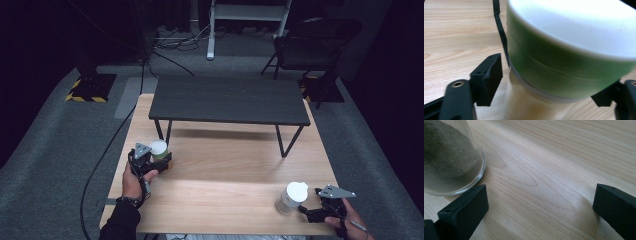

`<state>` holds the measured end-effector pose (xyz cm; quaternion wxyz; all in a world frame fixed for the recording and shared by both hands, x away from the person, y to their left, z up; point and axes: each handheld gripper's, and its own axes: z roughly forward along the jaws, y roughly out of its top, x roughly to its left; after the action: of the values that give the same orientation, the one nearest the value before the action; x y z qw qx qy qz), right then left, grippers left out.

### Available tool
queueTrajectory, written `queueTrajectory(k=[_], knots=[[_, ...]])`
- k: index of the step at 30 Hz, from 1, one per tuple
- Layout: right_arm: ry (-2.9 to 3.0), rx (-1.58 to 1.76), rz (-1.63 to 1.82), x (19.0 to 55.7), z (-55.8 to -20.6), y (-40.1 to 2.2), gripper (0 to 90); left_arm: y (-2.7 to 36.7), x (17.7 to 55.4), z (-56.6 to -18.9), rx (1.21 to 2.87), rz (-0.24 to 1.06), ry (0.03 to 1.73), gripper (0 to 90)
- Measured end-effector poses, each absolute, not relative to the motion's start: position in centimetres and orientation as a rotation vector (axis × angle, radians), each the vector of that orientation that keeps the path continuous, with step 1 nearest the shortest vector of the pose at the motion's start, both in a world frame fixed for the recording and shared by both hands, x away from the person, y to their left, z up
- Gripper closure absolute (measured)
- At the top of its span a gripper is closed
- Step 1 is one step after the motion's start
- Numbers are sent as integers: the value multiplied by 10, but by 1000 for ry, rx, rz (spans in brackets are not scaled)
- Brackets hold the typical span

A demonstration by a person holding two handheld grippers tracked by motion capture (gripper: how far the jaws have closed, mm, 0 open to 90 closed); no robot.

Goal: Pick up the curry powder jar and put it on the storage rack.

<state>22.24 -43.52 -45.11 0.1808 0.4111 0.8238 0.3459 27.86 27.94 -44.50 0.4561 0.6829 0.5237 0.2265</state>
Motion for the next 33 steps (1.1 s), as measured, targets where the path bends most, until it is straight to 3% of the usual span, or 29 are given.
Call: queueTrajectory(k=[5,16,33], knots=[[2327,1160,977,222,-451,-435,0,272,277,-446,1687,609,1290,323],[2330,1158,979,222,-451,-436,0,268,271,-444,1671,667,1325,334],[2331,1156,979,223,-451,-436,0,266,268,-425,1720,648,1301,336]])
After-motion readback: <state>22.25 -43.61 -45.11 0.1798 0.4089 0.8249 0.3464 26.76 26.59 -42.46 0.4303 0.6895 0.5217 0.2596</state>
